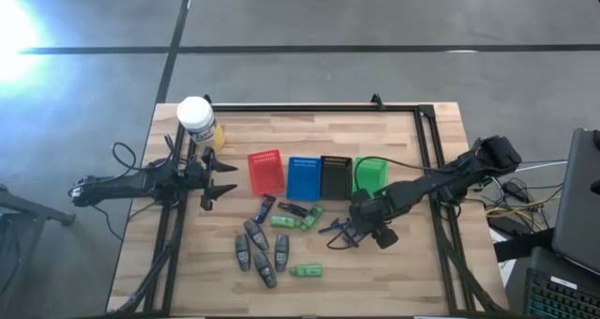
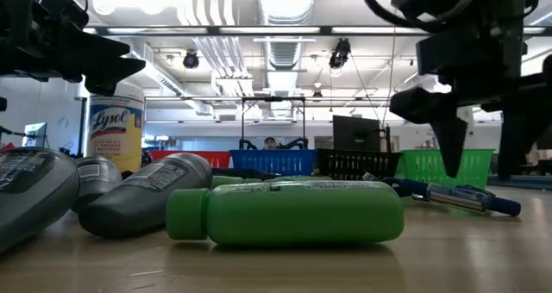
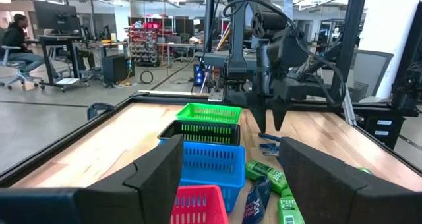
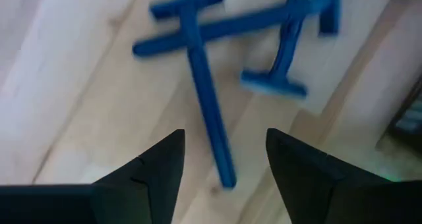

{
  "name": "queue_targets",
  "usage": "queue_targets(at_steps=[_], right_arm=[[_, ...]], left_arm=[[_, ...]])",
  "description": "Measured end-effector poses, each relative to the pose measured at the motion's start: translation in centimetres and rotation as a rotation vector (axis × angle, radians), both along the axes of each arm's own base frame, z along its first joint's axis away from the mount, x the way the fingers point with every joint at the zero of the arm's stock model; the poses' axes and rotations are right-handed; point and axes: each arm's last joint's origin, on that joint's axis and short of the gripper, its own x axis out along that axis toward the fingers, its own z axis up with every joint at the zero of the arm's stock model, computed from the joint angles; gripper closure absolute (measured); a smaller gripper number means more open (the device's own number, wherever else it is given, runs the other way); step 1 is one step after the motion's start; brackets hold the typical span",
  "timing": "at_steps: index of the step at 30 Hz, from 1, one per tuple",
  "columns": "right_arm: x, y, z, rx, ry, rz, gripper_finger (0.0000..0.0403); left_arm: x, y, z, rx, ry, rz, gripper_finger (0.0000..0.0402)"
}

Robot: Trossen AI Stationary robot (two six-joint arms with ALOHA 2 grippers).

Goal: Pick & Place Travel size toiletries
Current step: Put the razor into the red basket

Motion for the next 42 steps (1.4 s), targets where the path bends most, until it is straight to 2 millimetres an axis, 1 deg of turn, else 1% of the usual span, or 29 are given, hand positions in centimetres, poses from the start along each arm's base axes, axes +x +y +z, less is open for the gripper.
queue_targets(at_steps=[2,7,13,18,21,25,27,28,31,35,38,40,42], right_arm=[[0.1,0.1,-0.3,0.012,-0.021,0.011,0.0184],[-0.4,-0.1,-2.2,-0.017,0.055,0.013,0.0183],[-0.1,0.0,-2.9,-0.025,0.067,0.024,0.0206],[-0.1,0.0,-3.0,-0.014,0.073,0.028,0.0252],[-0.1,0.1,-3.0,0.0,0.068,0.03,0.0292],[0.0,0.1,-2.9,0.017,0.065,-0.012,0.0351],[-0.1,0.1,-2.6,0.031,0.062,-0.052,0.0374],[-0.2,0.1,-2.4,0.038,0.061,-0.069,0.038],[-0.8,-0.1,-1.4,0.051,0.065,-0.115,0.0376],[-1.4,-0.2,0.8,0.083,0.073,-0.149,0.0374],[-1.6,-0.2,3.3,0.143,0.043,-0.184,0.0374],[-1.5,-0.7,4.8,0.197,0.01,-0.255,0.0374],[-1.1,-1.5,6.4,0.256,-0.05,-0.355,0.0374]], left_arm=[[0.0,0.0,0.0,0.0,0.0,-0.001,0.0145],[0.0,0.0,0.0,0.0,0.001,0.0,0.0145],[0.0,0.0,0.0,0.0,0.001,-0.001,0.0145],[0.0,0.0,0.0,0.0,0.001,-0.001,0.0145],[0.0,0.0,0.0,0.0,0.001,-0.001,0.0145],[0.0,0.0,0.0,0.0,0.001,-0.001,0.0145],[0.0,0.0,0.0,0.0,0.001,-0.001,0.0145],[0.0,0.0,0.0,0.0,0.001,-0.001,0.0145],[0.0,0.0,0.0,0.0,0.001,-0.001,0.0145],[0.0,0.0,0.0,0.0,0.001,-0.001,0.0145],[0.0,0.0,0.0,0.0,0.001,0.0,0.0145],[0.0,0.0,0.0,0.0,0.001,0.0,0.0145],[0.0,0.0,0.0,0.0,0.001,0.0,0.0145]])
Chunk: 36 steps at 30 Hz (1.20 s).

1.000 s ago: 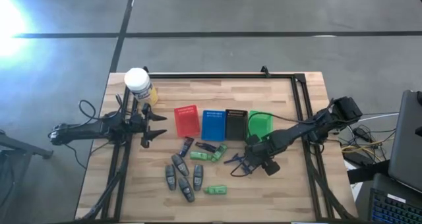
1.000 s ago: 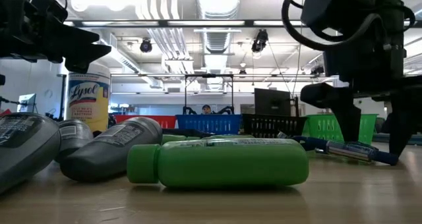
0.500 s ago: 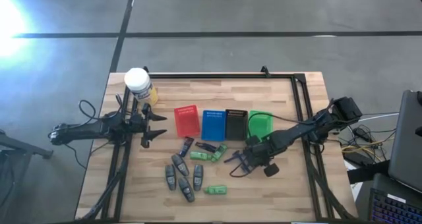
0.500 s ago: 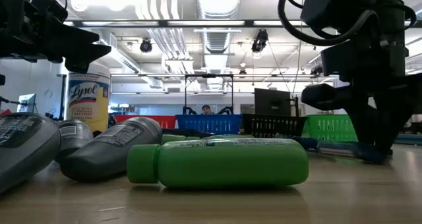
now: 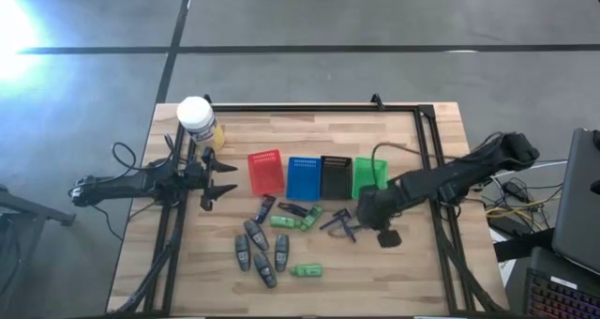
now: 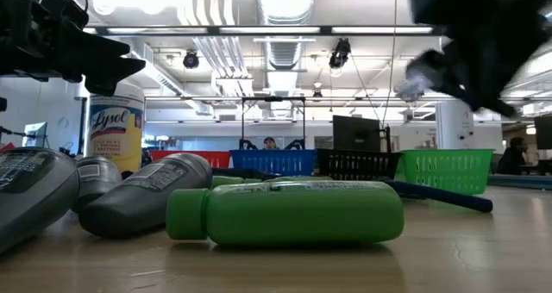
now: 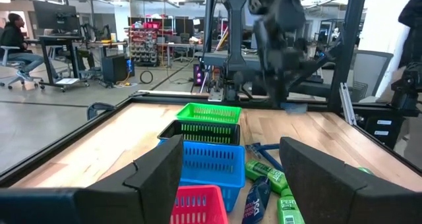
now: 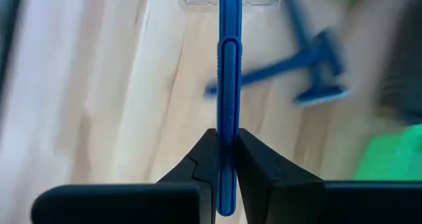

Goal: Pick & Place Travel size toiletries
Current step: Put the razor into the red basket

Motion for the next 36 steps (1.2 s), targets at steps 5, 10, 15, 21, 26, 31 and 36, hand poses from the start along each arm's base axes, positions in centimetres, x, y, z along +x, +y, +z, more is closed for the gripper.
queue_targets(at_steps=[5,10,15,21,26,31,36], right_arm=[[1.3,-3.2,2.8,0.122,-0.154,-0.269,0.0374],[2.7,-5.6,4.6,0.222,-0.201,-0.409,0.0374],[5.9,-7.7,5.3,0.214,-0.255,-0.456,0.0374],[8.8,-9.9,5.5,0.218,-0.224,-0.301,0.0374],[8.9,-11.7,5.8,0.186,-0.15,-0.183,0.0374],[10.5,-14.4,6.5,0.207,-0.24,-0.291,0.0374],[13.6,-16.5,7.2,0.351,-0.368,-0.388,0.0374]], left_arm=[[0.0,0.0,0.0,0.0,0.0,0.0,0.0145],[0.0,0.0,1.0,-0.222,-0.122,-0.016,0.0145],[-0.5,0.1,3.0,-0.852,-0.372,-0.106,0.0145],[-0.8,0.6,3.5,-1.015,-0.511,0.02,0.0145],[-0.8,0.7,3.7,-1.025,-0.534,0.051,0.0145],[-0.3,1.0,3.3,-1.025,-0.528,0.168,0.0145],[0.4,1.1,3.3,-1.004,-0.47,0.238,0.0145]])
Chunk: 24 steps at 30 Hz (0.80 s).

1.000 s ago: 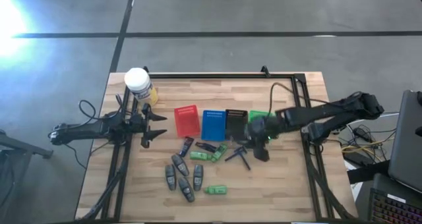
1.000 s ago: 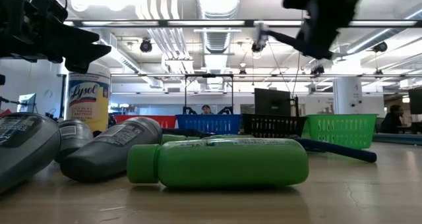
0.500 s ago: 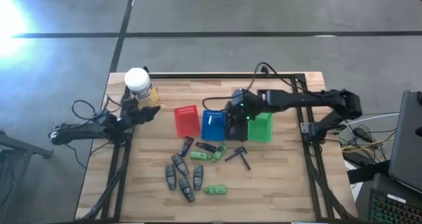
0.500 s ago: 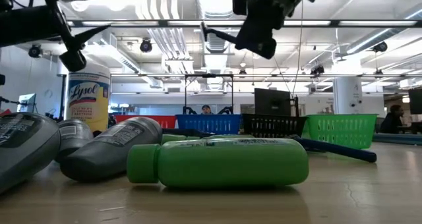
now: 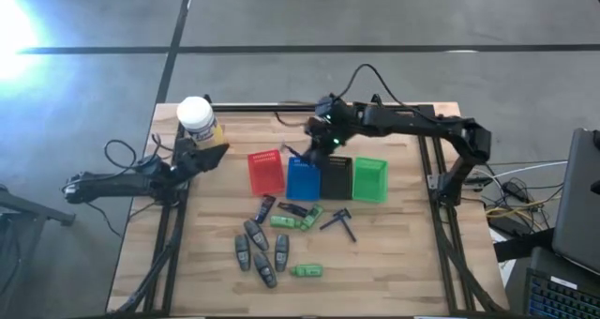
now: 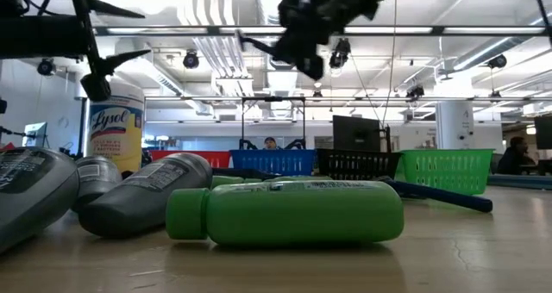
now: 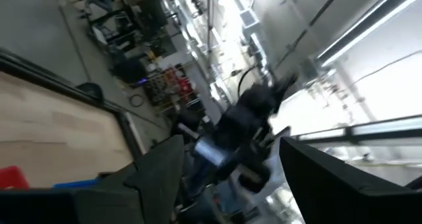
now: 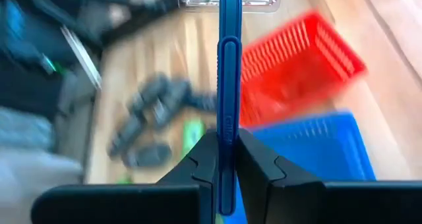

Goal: Pick & Place Travel size toiletries
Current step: Put the razor into the red basket

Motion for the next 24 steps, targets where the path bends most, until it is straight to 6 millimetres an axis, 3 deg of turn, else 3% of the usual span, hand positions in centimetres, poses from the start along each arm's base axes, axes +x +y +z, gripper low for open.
queue_targets(at_steps=[6,12,18,24], right_arm=[[4.4,-0.2,0.0,0.082,-0.038,-0.024,0.0374],[7.3,-0.6,0.4,0.113,-0.069,-0.037,0.0374],[9.3,-0.9,2.5,0.082,-0.151,-0.05,0.0374],[9.9,-0.5,3.9,0.06,-0.199,-0.038,0.0374]], left_arm=[[1.5,0.0,2.0,0.093,0.112,0.011,0.0145],[3.6,-0.1,4.5,0.399,0.29,-0.001,0.0145],[5.8,-0.1,5.7,0.484,0.364,-0.06,0.0145],[6.9,0.0,5.8,0.504,0.397,-0.051,0.0145]])
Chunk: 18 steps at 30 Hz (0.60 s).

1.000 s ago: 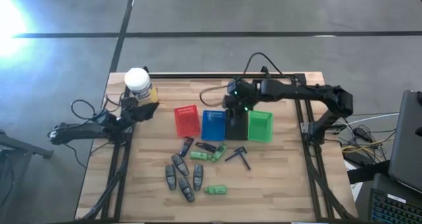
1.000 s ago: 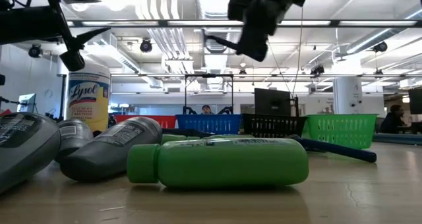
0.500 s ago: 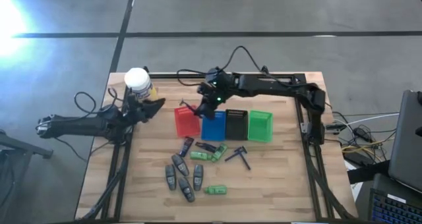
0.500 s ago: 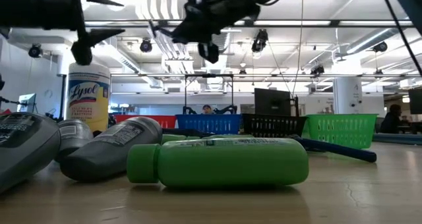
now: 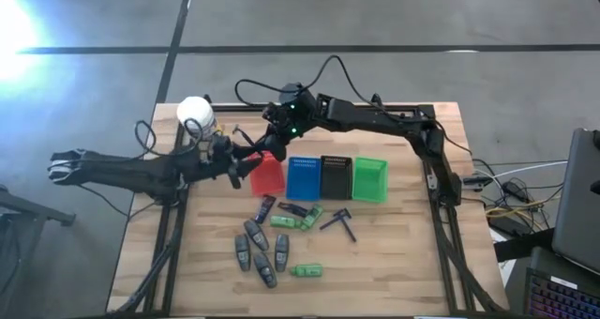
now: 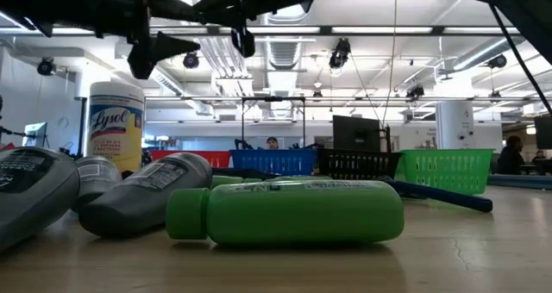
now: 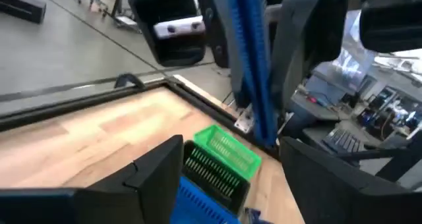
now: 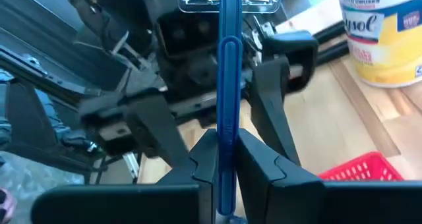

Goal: Pick & Place Travel size toiletries
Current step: Put the razor into the red basket

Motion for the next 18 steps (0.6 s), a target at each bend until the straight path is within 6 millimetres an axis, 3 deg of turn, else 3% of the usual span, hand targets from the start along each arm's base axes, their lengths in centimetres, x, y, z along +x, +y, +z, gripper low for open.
queue_targets(at_steps=[7,18], right_arm=[[0.1,0.6,-0.7,-0.022,0.024,0.023,0.0374],[0.1,0.8,-0.7,-0.039,0.019,0.054,0.0374]], left_arm=[[-0.2,0.1,1.0,0.039,-0.082,0.03,0.0153],[-0.5,0.3,1.6,0.036,-0.141,0.05,0.0201]])
